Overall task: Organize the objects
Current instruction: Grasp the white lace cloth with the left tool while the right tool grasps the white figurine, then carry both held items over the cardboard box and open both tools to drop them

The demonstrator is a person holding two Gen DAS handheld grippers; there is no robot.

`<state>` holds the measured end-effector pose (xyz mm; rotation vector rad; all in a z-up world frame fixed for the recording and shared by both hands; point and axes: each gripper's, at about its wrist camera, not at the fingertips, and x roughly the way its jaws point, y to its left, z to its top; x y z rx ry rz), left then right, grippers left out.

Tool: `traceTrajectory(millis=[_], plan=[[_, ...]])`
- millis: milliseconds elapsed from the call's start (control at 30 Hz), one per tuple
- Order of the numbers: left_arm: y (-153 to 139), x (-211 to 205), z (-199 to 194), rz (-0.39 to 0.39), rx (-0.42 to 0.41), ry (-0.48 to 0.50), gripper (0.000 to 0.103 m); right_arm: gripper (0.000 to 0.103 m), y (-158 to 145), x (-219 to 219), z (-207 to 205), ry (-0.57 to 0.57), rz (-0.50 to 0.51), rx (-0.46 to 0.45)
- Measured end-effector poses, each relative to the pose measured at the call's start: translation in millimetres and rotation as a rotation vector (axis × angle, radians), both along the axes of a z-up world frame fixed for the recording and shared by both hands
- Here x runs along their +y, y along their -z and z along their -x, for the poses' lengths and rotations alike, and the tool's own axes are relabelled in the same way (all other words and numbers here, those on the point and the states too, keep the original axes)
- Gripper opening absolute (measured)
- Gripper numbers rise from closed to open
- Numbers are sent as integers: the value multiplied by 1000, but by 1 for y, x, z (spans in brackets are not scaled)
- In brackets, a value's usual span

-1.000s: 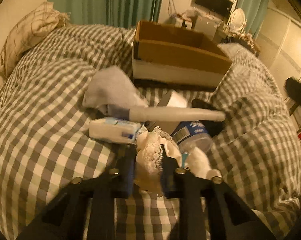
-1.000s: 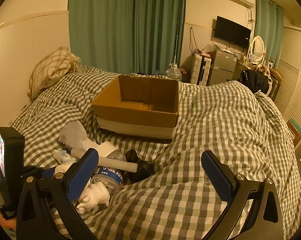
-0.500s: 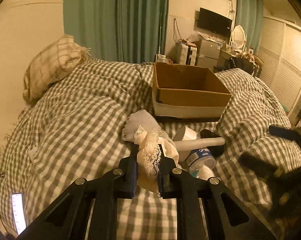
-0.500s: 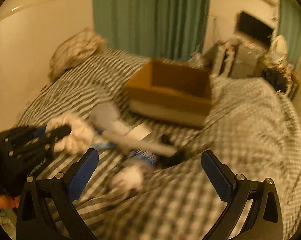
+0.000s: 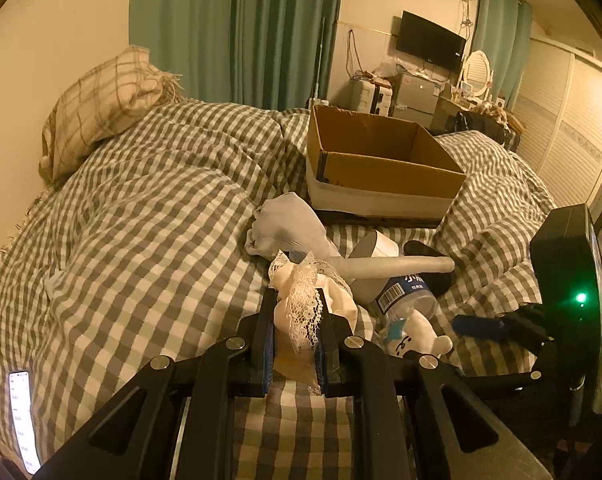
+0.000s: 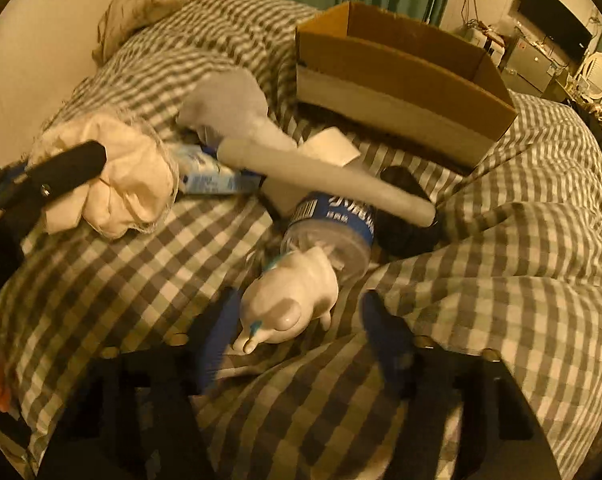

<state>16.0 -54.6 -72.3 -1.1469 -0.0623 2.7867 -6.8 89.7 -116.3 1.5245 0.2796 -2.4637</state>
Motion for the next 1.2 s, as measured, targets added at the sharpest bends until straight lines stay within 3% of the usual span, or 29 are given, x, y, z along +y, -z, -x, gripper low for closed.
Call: traceTrajectory(millis=[100, 367, 667, 733, 767, 1033, 1200], plan=[[-2, 1, -1, 1, 5, 3, 16, 33, -6, 2, -4, -18, 23, 4], [-12, 5, -2, 0, 30, 11, 16, 29, -28, 6, -15, -40, 80, 53], [-34, 10, 18, -15, 61, 31, 16, 23, -83, 13, -11, -79, 79, 189], [-42, 14, 27, -27, 69, 47, 16, 19, -99, 17, 0, -88, 66, 220], [-47, 17, 34, -32, 73, 56, 16, 9, -106, 18, 3, -89, 60, 235], [-88, 43, 109, -24, 135, 97, 16, 9, -162, 34, 70, -80, 30, 340], [-99, 59, 170, -29, 148, 108, 16, 9, -192, 53, 134, -30, 33, 401]])
